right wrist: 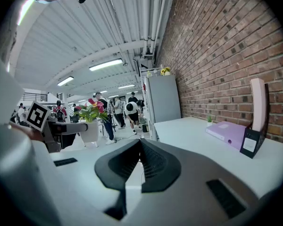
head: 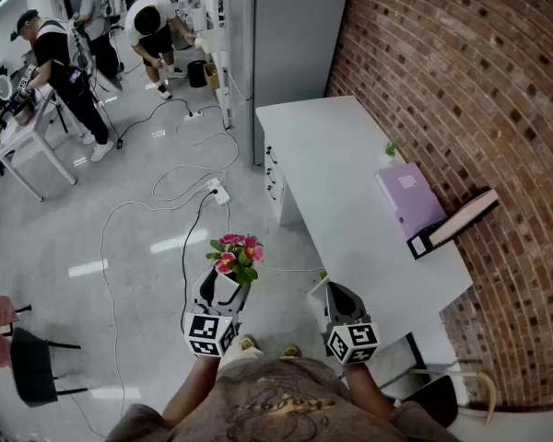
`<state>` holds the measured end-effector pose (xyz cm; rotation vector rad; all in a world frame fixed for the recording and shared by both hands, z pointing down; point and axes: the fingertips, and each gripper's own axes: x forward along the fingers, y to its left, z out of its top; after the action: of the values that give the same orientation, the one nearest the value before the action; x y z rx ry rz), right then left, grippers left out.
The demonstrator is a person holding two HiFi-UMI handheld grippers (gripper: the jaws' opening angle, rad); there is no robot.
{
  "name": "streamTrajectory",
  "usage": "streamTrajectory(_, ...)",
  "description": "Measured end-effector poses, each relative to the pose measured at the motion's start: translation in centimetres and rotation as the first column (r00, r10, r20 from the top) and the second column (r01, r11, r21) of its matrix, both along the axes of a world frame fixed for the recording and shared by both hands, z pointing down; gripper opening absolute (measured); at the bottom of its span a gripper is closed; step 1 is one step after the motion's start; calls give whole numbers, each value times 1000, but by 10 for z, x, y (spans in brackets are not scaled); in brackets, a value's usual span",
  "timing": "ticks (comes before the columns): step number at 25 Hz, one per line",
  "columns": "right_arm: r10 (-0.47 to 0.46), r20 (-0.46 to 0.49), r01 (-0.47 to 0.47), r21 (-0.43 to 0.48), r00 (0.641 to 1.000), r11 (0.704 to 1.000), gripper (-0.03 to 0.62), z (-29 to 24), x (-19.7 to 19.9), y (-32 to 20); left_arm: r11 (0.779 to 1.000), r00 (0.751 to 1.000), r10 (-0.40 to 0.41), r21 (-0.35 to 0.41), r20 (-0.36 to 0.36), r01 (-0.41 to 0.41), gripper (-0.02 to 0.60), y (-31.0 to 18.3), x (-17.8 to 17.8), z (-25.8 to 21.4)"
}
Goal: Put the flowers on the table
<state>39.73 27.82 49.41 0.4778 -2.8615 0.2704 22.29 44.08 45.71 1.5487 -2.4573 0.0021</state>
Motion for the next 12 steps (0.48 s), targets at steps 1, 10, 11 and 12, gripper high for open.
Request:
streamTrajectory(1,-1,9,1,-7,1000,1000,2,-2,-2,1,1000,1000,3,6,16,-3,338,1,-3,4)
streamTrajectory(10,5,38,-4,-25,999,1000,2,-2,-19,10,1000,999,23,18,36,-24,337,4,-19,11)
streamTrajectory(11,8,43,-7,-30,999,1000,2,-2,-22,11,999,999,26,19,33,-27,337,4,-21,11)
streamTrajectory(12,11,44,-10,-33,999,999,2,-1,-25,13,999,999,29,18,30,-30,337,5,-24,10)
